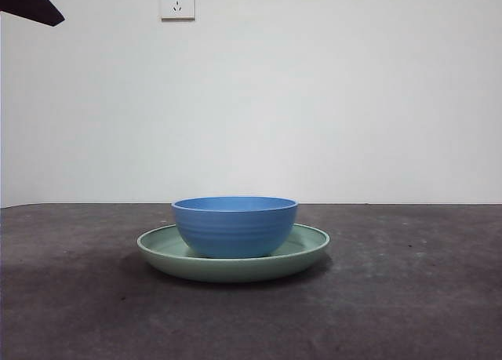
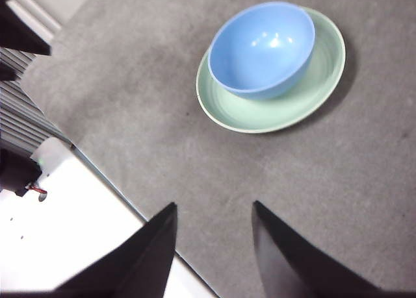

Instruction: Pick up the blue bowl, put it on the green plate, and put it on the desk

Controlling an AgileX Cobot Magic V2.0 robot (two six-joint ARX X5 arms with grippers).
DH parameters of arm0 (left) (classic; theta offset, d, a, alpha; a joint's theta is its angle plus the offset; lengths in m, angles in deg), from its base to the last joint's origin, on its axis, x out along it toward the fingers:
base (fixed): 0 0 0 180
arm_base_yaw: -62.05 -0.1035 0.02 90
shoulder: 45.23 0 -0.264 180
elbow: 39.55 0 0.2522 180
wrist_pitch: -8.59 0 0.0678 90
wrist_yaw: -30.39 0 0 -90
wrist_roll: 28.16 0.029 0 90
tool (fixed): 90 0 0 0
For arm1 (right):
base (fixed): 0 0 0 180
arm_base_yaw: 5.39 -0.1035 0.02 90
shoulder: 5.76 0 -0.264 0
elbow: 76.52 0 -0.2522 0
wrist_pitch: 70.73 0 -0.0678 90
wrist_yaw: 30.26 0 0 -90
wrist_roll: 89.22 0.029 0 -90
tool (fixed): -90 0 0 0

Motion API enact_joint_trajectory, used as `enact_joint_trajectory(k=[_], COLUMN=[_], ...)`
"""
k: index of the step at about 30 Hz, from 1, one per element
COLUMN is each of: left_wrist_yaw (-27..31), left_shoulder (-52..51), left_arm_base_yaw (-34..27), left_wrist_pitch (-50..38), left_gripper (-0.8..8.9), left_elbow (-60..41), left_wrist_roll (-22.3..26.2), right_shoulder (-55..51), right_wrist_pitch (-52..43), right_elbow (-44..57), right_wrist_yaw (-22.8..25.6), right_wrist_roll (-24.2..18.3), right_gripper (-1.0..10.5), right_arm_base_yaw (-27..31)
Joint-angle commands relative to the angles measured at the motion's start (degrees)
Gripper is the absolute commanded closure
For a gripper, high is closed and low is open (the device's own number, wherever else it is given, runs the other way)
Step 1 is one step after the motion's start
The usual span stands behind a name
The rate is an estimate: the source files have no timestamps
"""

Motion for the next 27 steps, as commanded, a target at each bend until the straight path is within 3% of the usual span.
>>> enact_joint_trajectory(k=[1,17,18,22,27], left_wrist_yaw=[-0.3,-0.3,-0.3,-0.3,-0.3], left_shoulder=[0.2,0.3,0.3,0.3,0.3], left_arm_base_yaw=[0.3,0.3,0.3,0.3,0.3], left_wrist_pitch=[-0.5,-0.4,-0.4,-0.5,-0.5], left_gripper=[5.34,5.42,5.61,8.03,8.04], left_elbow=[0.7,0.7,0.7,0.7,0.7], left_wrist_roll=[0.3,0.3,0.3,0.3,0.3], right_shoulder=[-0.8,-1.2,-1.2,-1.2,-1.2], right_wrist_pitch=[-0.2,0.3,0.4,1.6,1.7], right_elbow=[-1.0,-1.0,-1.0,-1.0,-1.0], right_wrist_yaw=[-0.2,-0.2,-0.3,-0.3,0.0], right_wrist_roll=[-1.2,-1.2,-1.2,-1.8,-2.1], right_gripper=[7.6,7.6,7.7,9.3,9.4], right_arm_base_yaw=[-0.3,-0.3,-0.3,-0.3,-0.3])
